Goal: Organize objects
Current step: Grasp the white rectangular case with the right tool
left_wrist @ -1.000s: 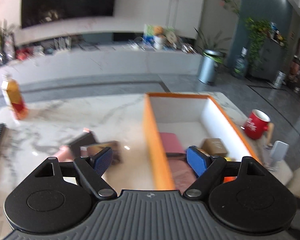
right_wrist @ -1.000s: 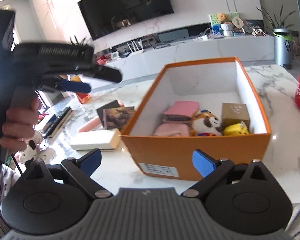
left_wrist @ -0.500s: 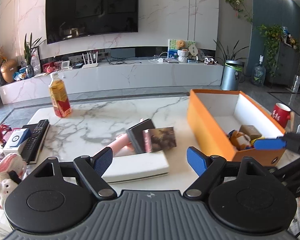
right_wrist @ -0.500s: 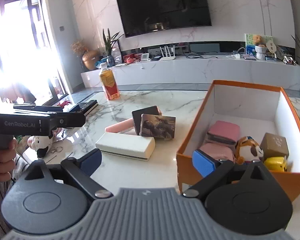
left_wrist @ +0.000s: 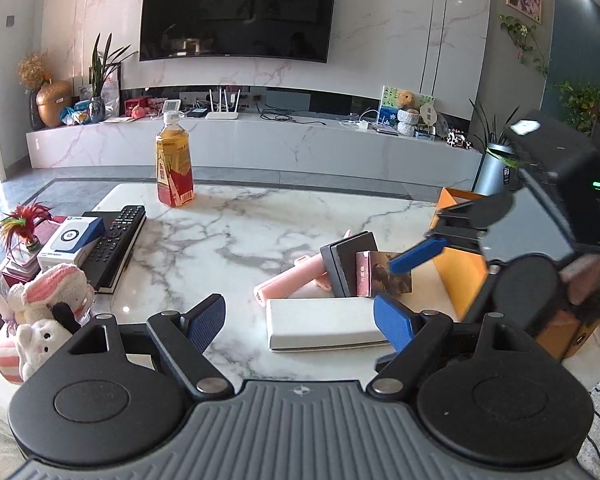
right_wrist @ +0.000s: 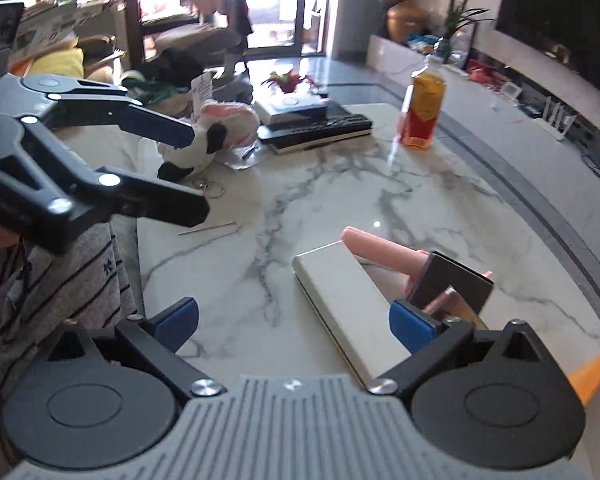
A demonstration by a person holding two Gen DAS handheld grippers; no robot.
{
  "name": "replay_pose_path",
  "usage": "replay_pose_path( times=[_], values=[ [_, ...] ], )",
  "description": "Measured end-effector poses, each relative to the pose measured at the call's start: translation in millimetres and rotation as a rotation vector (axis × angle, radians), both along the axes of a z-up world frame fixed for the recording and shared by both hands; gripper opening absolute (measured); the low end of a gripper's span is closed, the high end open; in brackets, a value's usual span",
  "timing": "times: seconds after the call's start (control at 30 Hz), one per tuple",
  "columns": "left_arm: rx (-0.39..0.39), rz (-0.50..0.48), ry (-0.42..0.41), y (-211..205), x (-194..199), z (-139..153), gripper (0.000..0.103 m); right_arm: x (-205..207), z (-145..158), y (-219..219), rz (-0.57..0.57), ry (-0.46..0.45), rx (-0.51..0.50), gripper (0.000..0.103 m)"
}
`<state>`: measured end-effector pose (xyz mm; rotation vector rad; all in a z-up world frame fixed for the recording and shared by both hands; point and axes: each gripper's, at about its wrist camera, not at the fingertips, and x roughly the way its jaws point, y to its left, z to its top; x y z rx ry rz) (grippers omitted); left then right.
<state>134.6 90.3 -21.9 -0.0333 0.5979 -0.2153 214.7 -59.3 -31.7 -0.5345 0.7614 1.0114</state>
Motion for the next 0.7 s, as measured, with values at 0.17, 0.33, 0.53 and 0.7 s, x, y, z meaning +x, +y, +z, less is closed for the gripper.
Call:
replay_pose_path(
  times=[0.17,0.33,0.53,0.7],
  values=[
    [-0.038,0.006,-0.001,11.5,4.0,-5.7,0.096,50.9,-48.2,37.7,0.075,-0.001,-0.203,0.101],
    [-0.067,0.011,0.019,21.9,9.6,-11.6,0.096,82.1,-82.3,50.0,0.077,0.114,-0.311,0.097],
    [-0.141,0.008,0.038,35.6,13.6,-12.5,0.096,85.5,-90.5,53.2,0.111,0.081,-0.36,0.09],
    [-0.137,-0.001,0.034,33.6,11.5,-11.4,0.096,94.2,-88.5,53.4,0.078,0.149,-0.343,0.076]
  ],
)
